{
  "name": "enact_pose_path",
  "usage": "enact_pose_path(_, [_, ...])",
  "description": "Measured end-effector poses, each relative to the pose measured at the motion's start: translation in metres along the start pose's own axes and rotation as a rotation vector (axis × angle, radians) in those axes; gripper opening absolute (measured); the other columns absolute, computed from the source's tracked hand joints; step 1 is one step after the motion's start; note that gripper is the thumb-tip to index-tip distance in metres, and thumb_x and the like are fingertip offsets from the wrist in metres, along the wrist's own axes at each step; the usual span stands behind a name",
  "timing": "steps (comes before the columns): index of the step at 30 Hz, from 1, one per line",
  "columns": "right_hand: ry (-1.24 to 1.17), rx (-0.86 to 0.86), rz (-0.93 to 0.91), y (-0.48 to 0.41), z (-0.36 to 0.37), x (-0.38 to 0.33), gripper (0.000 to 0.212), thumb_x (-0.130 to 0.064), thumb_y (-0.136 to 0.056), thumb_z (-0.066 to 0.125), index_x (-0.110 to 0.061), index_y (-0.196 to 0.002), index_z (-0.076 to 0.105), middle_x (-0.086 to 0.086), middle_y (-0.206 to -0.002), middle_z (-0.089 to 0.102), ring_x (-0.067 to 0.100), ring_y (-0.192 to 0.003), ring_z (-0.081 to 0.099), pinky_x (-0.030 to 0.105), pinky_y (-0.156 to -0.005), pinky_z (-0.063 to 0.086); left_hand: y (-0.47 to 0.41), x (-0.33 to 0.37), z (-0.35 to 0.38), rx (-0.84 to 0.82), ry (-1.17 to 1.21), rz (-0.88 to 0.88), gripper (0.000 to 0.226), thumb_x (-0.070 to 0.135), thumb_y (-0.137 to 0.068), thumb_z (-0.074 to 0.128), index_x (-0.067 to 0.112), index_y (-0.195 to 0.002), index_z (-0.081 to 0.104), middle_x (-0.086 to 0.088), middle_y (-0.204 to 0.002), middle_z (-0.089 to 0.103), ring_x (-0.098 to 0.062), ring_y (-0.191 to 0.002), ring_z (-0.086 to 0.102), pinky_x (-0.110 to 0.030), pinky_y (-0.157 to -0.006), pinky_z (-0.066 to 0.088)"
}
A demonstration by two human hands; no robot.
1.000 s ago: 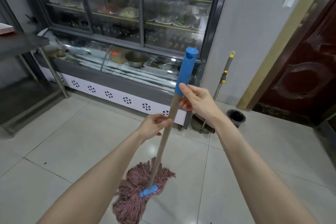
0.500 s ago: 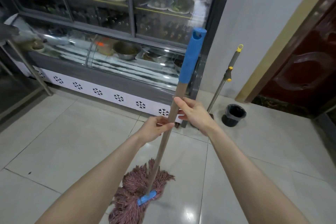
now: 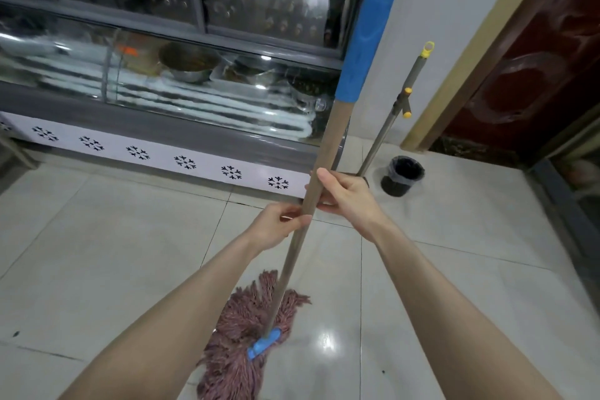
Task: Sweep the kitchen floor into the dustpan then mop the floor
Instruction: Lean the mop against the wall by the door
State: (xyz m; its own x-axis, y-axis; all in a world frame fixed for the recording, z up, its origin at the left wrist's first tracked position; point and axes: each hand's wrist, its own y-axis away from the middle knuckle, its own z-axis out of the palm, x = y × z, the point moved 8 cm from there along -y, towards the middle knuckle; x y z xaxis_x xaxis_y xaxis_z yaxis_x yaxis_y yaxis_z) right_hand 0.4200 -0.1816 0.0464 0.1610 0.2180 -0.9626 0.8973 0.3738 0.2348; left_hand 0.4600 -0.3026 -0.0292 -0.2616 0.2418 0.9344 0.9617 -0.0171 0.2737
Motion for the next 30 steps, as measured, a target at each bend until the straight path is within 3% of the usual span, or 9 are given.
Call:
enact_pose_path(4, [0.002, 0.014, -0.004, 0.002, -0.003, -0.008, 0.019, -0.038, -0.093, 0.056, -0.026, -0.096, 0.071, 0.008, -0.102, 0.073, 0.026, -0.098, 0.069, 0.036, -0.089, 0.055, -0.002, 0.006, -0.001, -0.04, 0.0, 0.017, 0.02, 0.022, -0.093, 0.064, 0.015, -0.11, 0.067, 0.005, -0.104, 0.069, 0.002, -0.086, 0.06, -0.008, -0.069, 0.047])
enact_pose_path(8, [-0.029, 0.028, -0.016, 0.01, -0.013, -0.034, 0.031, -0.038, -0.094, 0.055, -0.014, -0.107, 0.069, 0.011, -0.1, 0.073, 0.023, -0.091, 0.071, 0.033, -0.082, 0.058, 0.0, 0.036, -0.001, -0.08, -0.017, 0.07, 0.021, 0.021, -0.093, 0.063, 0.01, -0.111, 0.067, -0.004, -0.107, 0.069, -0.01, -0.092, 0.06, -0.017, -0.075, 0.048])
enact_pose_path(11, [-0.022, 0.063, -0.049, 0.021, -0.03, -0.065, 0.04, -0.04, -0.094, 0.054, -0.009, -0.115, 0.067, 0.012, -0.099, 0.074, 0.024, -0.091, 0.072, 0.037, -0.084, 0.057, 0.004, 0.076, 0.0, -0.121, -0.023, 0.137, 0.015, 0.024, -0.092, 0.064, 0.019, -0.106, 0.068, -0.003, -0.106, 0.071, -0.024, -0.097, 0.064, -0.035, -0.088, 0.052])
enact_pose_path(13, [-0.036, 0.096, -0.063, 0.031, -0.042, -0.084, 0.038, -0.04, -0.093, 0.054, -0.008, -0.107, 0.07, 0.013, -0.097, 0.074, 0.025, -0.091, 0.072, 0.039, -0.084, 0.057, 0.007, 0.099, 0.002, -0.146, -0.039, 0.175, 0.013, 0.028, -0.092, 0.065, 0.026, -0.104, 0.068, -0.003, -0.106, 0.072, -0.022, -0.097, 0.066, -0.045, -0.092, 0.051])
enact_pose_path(16, [-0.029, 0.16, -0.1, 0.049, -0.06, -0.114, 0.038, -0.04, -0.093, 0.055, -0.005, -0.098, 0.071, 0.016, -0.097, 0.073, 0.027, -0.089, 0.071, 0.038, -0.08, 0.059, 0.014, 0.136, 0.009, -0.172, -0.07, 0.229, 0.019, 0.024, -0.095, 0.06, 0.021, -0.113, 0.066, 0.005, -0.107, 0.071, -0.01, -0.102, 0.065, -0.03, -0.091, 0.053])
enact_pose_path(22, [-0.001, 0.268, -0.186, 0.095, -0.104, -0.165, 0.045, -0.039, -0.094, 0.055, 0.001, -0.108, 0.068, 0.018, -0.097, 0.072, 0.03, -0.089, 0.07, 0.042, -0.083, 0.058, 0.028, 0.205, 0.039, -0.238, -0.095, 0.328, 0.019, 0.025, -0.096, 0.058, 0.027, -0.113, 0.064, 0.007, -0.108, 0.071, -0.009, -0.102, 0.066, -0.028, -0.091, 0.053])
enact_pose_path(24, [0.01, 0.312, -0.214, 0.107, -0.124, -0.176, 0.043, -0.04, -0.094, 0.056, 0.0, -0.104, 0.07, 0.016, -0.095, 0.073, 0.028, -0.086, 0.071, 0.039, -0.074, 0.06, 0.029, 0.227, 0.056, -0.263, -0.078, 0.372, 0.017, 0.023, -0.096, 0.057, 0.029, -0.112, 0.063, 0.006, -0.109, 0.07, -0.01, -0.104, 0.065, -0.023, -0.088, 0.053])
enact_pose_path(26, [0.031, 0.365, -0.239, 0.117, -0.146, -0.184, 0.043, -0.04, -0.093, 0.057, 0.0, -0.101, 0.071, 0.016, -0.095, 0.073, 0.028, -0.086, 0.072, 0.034, -0.066, 0.059, 0.028, 0.247, 0.073, -0.282, -0.058, 0.399, 0.018, 0.019, -0.097, 0.056, 0.025, -0.113, 0.063, 0.004, -0.107, 0.069, -0.009, -0.1, 0.064, -0.016, -0.079, 0.053])
enact_pose_path(30, [0.035, 0.434, -0.293, 0.134, -0.189, -0.199, 0.044, -0.039, -0.092, 0.06, 0.002, -0.102, 0.07, 0.02, -0.097, 0.072, 0.031, -0.086, 0.072, 0.047, -0.077, 0.059, 0.024, 0.281, 0.113, -0.346, -0.044, 0.482, 0.018, 0.014, -0.099, 0.051, 0.016, -0.113, 0.062, 0.011, -0.095, 0.066, 0.01, -0.081, 0.063, -0.016, -0.072, 0.05])
